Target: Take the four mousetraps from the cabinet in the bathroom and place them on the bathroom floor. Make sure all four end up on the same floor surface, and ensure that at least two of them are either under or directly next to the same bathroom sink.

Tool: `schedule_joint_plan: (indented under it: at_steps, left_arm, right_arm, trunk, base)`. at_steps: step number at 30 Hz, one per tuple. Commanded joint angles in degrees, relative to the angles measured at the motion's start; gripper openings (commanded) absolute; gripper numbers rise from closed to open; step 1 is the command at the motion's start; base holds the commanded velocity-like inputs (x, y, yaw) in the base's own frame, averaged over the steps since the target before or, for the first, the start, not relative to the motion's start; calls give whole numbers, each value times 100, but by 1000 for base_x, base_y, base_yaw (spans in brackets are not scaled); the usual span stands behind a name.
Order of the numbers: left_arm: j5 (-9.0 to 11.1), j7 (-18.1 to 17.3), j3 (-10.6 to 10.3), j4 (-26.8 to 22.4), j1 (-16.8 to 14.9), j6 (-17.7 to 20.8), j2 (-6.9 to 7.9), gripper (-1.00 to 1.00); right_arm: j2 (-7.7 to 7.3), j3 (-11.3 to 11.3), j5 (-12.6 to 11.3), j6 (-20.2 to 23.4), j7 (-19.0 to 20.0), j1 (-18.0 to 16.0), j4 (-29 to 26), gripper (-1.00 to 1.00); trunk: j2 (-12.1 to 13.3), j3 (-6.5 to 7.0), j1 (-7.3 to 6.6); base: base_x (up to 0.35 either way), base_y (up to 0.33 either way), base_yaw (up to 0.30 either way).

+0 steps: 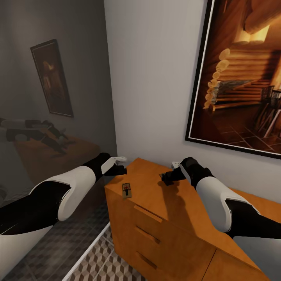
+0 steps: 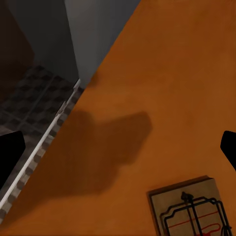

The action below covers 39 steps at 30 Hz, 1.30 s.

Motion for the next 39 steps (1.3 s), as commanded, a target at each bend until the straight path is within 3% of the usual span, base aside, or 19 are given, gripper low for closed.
schedule_joint_plan:
  at_steps: [1, 7, 18, 39]
  left_arm:
    - [62, 38, -35, -11, -2, 29, 0, 100]
    - [64, 38, -35, -8, -2, 29, 0, 100]
    - [70, 38, -35, 5, -2, 29, 2, 100]
    - [63, 38, -35, -6, -2, 29, 0, 100]
  right_arm:
    - [3, -38, 62, 22, 37, -4, -9, 100]
    - [1, -39, 58, 18, 35, -2, -5, 100]
    - [-5, -39, 61, -1, 34, -3, 72, 100]
    - [-9, -38, 64, -130, 26, -3, 145, 100]
  trunk:
    - [-4, -7, 0]
    - [-4, -7, 0]
    - [-445, -204, 242]
    - [-445, -204, 242]
  base:
    - [0, 0, 0]
    - [0, 0, 0]
    - [0, 0, 0]
    - [0, 0, 0]
